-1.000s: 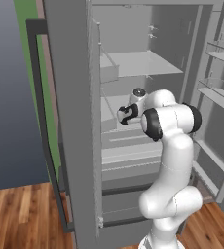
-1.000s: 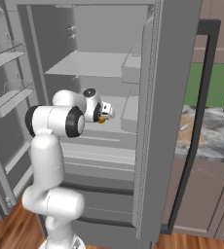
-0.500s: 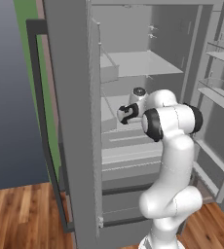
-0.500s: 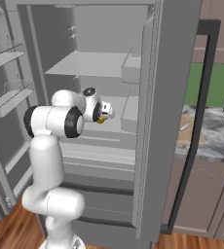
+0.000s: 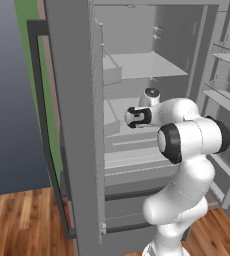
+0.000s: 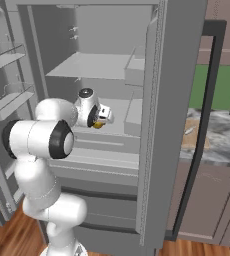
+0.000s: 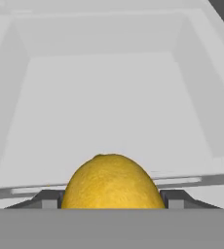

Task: Retrieve a lemon from the fridge and place it on the cutting board with the fish.

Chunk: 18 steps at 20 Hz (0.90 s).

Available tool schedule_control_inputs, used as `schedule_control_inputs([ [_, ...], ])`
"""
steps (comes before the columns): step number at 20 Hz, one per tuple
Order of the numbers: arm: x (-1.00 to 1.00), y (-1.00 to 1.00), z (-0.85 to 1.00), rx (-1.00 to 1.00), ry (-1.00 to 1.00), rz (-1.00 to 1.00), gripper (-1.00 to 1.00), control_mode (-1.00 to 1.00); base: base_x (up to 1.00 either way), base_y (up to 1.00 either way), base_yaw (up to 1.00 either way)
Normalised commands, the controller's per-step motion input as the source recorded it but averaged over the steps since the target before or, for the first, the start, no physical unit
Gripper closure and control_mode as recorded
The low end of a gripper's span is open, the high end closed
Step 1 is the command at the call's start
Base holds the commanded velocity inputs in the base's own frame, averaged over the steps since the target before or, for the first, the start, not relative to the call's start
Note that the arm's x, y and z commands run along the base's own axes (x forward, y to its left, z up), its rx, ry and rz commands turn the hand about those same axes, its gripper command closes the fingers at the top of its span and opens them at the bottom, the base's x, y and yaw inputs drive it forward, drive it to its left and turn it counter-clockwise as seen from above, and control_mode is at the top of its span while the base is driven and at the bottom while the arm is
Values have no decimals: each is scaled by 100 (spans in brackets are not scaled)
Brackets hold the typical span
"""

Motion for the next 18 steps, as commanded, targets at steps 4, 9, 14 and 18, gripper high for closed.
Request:
schedule_control_inputs([
  [4,-100,-1,58,0,0,0,100,-100,0,0,0],
  [9,-100,0,63,0,0,0,100,-100,0,0,0],
  [14,-100,0,56,0,0,0,100,-100,0,0,0],
  [18,-100,0,59,1,0,0,100,-100,0,0,0],
])
